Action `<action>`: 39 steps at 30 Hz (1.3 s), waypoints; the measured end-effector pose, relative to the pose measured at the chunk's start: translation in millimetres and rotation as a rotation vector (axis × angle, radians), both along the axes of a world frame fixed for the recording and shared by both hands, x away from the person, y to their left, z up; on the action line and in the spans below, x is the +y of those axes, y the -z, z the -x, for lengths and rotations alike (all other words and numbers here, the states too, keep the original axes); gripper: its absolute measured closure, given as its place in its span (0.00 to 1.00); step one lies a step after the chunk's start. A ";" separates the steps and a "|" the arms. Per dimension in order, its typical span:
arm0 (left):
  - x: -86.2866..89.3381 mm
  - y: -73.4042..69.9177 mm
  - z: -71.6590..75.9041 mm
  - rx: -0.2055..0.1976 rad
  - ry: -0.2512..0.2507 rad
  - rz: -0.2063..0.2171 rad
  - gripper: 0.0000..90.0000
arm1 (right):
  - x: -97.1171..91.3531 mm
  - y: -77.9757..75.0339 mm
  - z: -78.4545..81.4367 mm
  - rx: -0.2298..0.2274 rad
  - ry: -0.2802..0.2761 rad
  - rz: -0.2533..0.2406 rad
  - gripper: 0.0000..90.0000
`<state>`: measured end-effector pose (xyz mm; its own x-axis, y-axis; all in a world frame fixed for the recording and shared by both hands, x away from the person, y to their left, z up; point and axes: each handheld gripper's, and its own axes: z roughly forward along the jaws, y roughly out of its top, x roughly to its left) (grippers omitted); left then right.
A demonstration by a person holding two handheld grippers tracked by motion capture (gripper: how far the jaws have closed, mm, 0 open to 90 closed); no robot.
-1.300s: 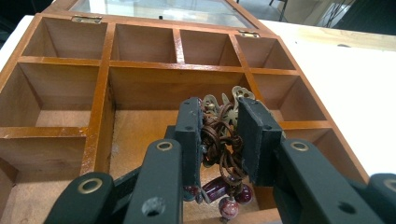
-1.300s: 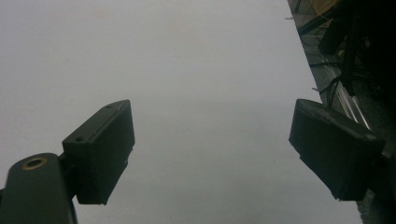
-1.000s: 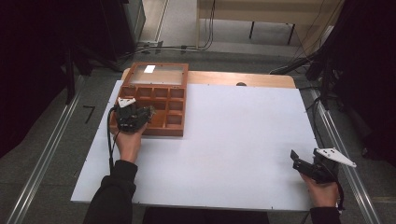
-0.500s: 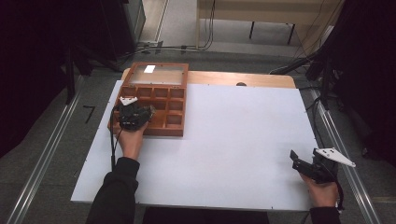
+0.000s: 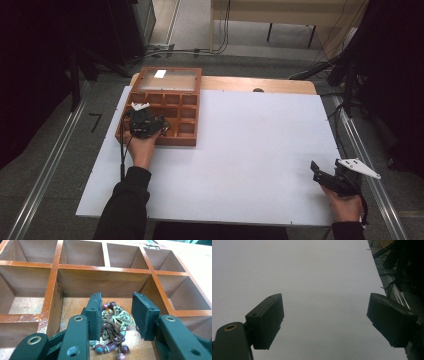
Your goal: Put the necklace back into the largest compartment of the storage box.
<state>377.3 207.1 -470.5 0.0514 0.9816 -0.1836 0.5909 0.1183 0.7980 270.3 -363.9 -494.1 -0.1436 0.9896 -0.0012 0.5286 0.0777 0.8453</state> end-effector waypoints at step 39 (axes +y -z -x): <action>1.5 -9.3 16.7 -0.008 0.003 0.008 0.15 | 0.3 -0.3 0.4 -0.001 0.002 -0.001 0.14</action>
<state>360.6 208.6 -461.2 0.0559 0.9801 -0.1906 0.5845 0.1227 0.8020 269.9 -363.6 -493.7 -0.1413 0.9900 -0.0004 0.5282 0.0757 0.8457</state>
